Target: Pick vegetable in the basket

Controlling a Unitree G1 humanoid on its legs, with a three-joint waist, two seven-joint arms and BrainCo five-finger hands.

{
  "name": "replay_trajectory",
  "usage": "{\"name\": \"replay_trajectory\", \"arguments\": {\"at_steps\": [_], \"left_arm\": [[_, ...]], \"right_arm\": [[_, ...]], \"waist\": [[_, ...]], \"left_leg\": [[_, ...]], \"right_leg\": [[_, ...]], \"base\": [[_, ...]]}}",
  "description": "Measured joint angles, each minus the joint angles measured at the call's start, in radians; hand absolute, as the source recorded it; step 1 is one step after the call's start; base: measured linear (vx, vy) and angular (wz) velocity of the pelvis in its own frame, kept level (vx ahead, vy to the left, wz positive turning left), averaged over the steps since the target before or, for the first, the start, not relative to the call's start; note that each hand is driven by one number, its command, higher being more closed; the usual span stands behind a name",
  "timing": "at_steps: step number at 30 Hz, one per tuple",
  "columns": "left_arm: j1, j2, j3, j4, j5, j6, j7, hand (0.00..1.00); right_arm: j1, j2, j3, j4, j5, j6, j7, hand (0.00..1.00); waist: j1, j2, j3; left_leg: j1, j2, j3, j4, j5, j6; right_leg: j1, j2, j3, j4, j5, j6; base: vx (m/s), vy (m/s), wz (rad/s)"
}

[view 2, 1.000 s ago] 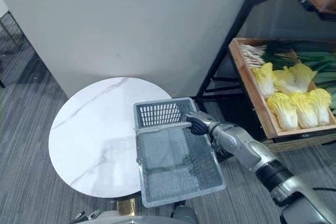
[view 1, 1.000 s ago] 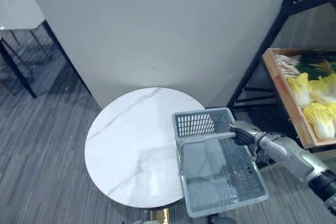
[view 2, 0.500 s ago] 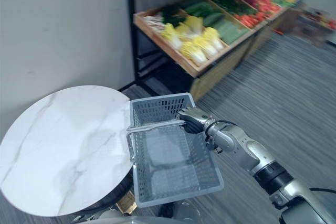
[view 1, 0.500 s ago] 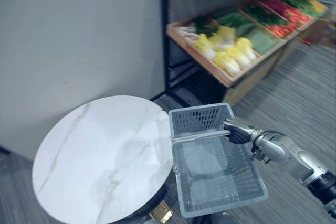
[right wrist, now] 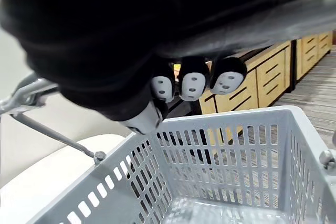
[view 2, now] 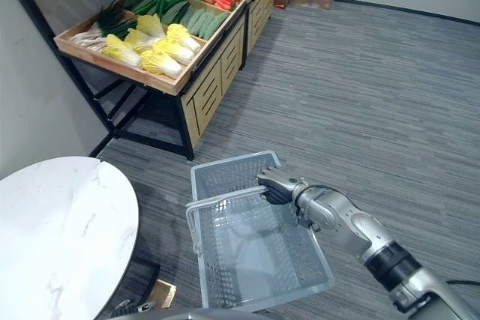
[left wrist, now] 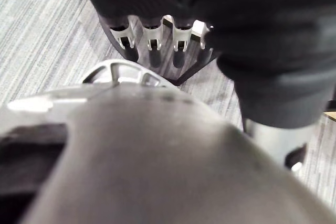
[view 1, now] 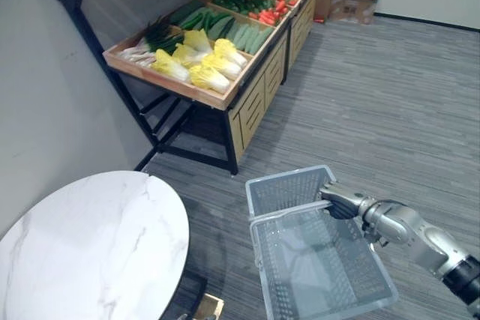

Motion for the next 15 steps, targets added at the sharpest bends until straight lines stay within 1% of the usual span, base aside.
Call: {"name": "replay_trajectory", "arguments": {"at_steps": [1, 2, 3, 4, 6, 7, 8, 9, 10, 11, 12, 13, 14, 15], "left_arm": [[0.001, -0.005, 0.001, 0.001, 0.000, -0.003, 0.003, 0.00], [0.003, -0.013, 0.012, 0.002, -0.004, -0.009, 0.004, 0.00], [0.006, -0.018, 0.019, 0.002, -0.007, -0.015, 0.005, 0.00], [0.020, -0.033, 0.042, 0.001, -0.015, -0.024, 0.008, 0.00], [0.030, -0.042, 0.061, 0.001, -0.018, -0.028, 0.008, 0.00], [0.029, -0.044, 0.065, -0.001, -0.018, -0.031, 0.006, 0.00], [0.030, -0.046, 0.065, -0.003, -0.017, -0.032, 0.004, 0.00], [0.033, -0.047, 0.070, -0.009, -0.017, -0.034, 0.003, 0.00], [0.034, -0.045, 0.077, -0.010, -0.017, -0.035, 0.003, 0.00], [0.029, -0.039, 0.080, -0.016, -0.016, -0.036, 0.003, 0.00], [0.026, -0.035, 0.085, -0.018, -0.016, -0.038, 0.002, 0.00], [0.026, -0.034, 0.092, -0.020, -0.016, -0.037, 0.002, 0.00], [0.026, -0.037, 0.094, -0.020, -0.015, -0.036, 0.001, 0.00], [0.026, -0.039, 0.093, -0.020, -0.015, -0.036, 0.001, 0.00]], "right_arm": [[-0.002, 0.002, 0.000, 0.000, 0.000, -0.001, -0.008, 1.00], [-0.007, 0.003, -0.001, 0.001, 0.001, -0.001, -0.021, 1.00], [-0.010, 0.003, -0.001, 0.001, 0.002, -0.002, -0.024, 1.00], [-0.015, 0.006, -0.002, 0.002, 0.016, -0.004, -0.026, 1.00], [-0.014, 0.006, -0.002, 0.004, 0.035, -0.004, -0.026, 1.00], [-0.009, 0.009, -0.006, 0.008, 0.043, -0.004, -0.026, 1.00], [-0.009, 0.009, -0.006, 0.015, 0.044, -0.004, -0.024, 1.00], [-0.003, 0.013, -0.011, 0.021, 0.044, -0.003, -0.023, 1.00], [0.003, 0.016, -0.012, 0.022, 0.044, -0.003, -0.022, 1.00], [0.027, 0.018, -0.025, 0.022, 0.054, -0.003, -0.020, 1.00], [0.051, 0.021, -0.041, 0.024, 0.064, -0.003, -0.018, 1.00], [0.078, 0.029, -0.060, 0.034, 0.074, -0.003, -0.017, 1.00], [0.110, 0.043, -0.097, 0.039, 0.079, -0.004, -0.015, 1.00], [0.127, 0.050, -0.121, 0.041, 0.079, -0.004, -0.015, 1.00]], "waist": [[0.005, -0.008, 0.009], [0.007, -0.001, 0.012], [0.010, 0.001, 0.013], [0.017, 0.009, 0.017], [0.015, 0.020, 0.024], [0.012, 0.028, 0.032], [0.013, 0.034, 0.035], [0.014, 0.048, 0.041], [0.014, 0.047, 0.043], [0.011, 0.024, 0.056], [0.013, 0.015, 0.064], [0.016, 0.010, 0.068], [0.013, 0.017, 0.072], [0.012, 0.021, 0.072]], "left_leg": [[-0.036, -0.018, -0.153, 0.044, -0.009, -0.020], [-0.066, -0.091, -0.358, 0.045, -0.066, -0.047], [-0.076, -0.127, -0.442, 0.037, -0.086, -0.052], [-0.080, -0.208, -0.614, -0.008, -0.128, -0.053], [-0.080, -0.257, -0.745, -0.068, -0.138, -0.051], [-0.078, -0.283, -0.826, -0.127, -0.134, -0.055], [-0.076, -0.298, -0.880, -0.176, -0.124, -0.055], [-0.056, -0.304, -0.923, -0.218, -0.132, -0.086], [-0.045, -0.306, -0.934, -0.239, -0.141, -0.089], [-0.056, -0.325, -0.918, -0.245, -0.143, -0.079], [-0.065, -0.339, -0.904, -0.235, -0.148, -0.069], [-0.066, -0.356, -0.893, -0.226, -0.156, -0.057], [-0.060, -0.373, -0.894, -0.219, -0.163, -0.045], [-0.060, -0.380, -0.895, -0.216, -0.166, -0.041]], "right_leg": [[0.000, -0.009, 0.055, -0.002, 0.006, -0.010], [-0.012, -0.023, 0.108, -0.002, 0.014, -0.015], [-0.021, -0.027, 0.139, 0.000, 0.017, -0.015], [-0.040, -0.021, 0.211, -0.004, 0.023, -0.024], [-0.053, -0.001, 0.271, -0.015, 0.032, -0.029], [-0.062, 0.014, 0.306, -0.007, 0.036, -0.024], [-0.077, 0.025, 0.334, 0.004, 0.036, -0.023], [-0.096, 0.040, 0.366, 0.011, 0.034, -0.011], [-0.103, 0.038, 0.378, 0.010, 0.039, -0.003], [-0.102, 0.020, 0.381, -0.011, 0.059, 0.026], [-0.102, 0.003, 0.383, -0.028, 0.077, 0.051], [-0.098, -0.014, 0.391, -0.039, 0.092, 0.063], [-0.083, -0.031, 0.390, -0.049, 0.095, 0.068], [-0.082, -0.037, 0.388, -0.050, 0.098, 0.073]], "base": [[-0.09, -0.028, -1.12], [-0.08, -0.011, -1.21], [-0.08, 0.050, -1.59], [-0.04, 0.055, -1.35], [-0.05, 0.117, -1.23], [-0.04, 0.149, -1.08], [-0.06, 0.183, -1.10], [-0.03, 0.206, -0.83], [-0.01, 0.202, -0.64], [0.02, 0.208, -0.30], [0.01, 0.209, -0.23], [0.02, 0.249, -0.05], [0.03, 0.196, 0.01], [0.05, 0.165, 0.08]]}}
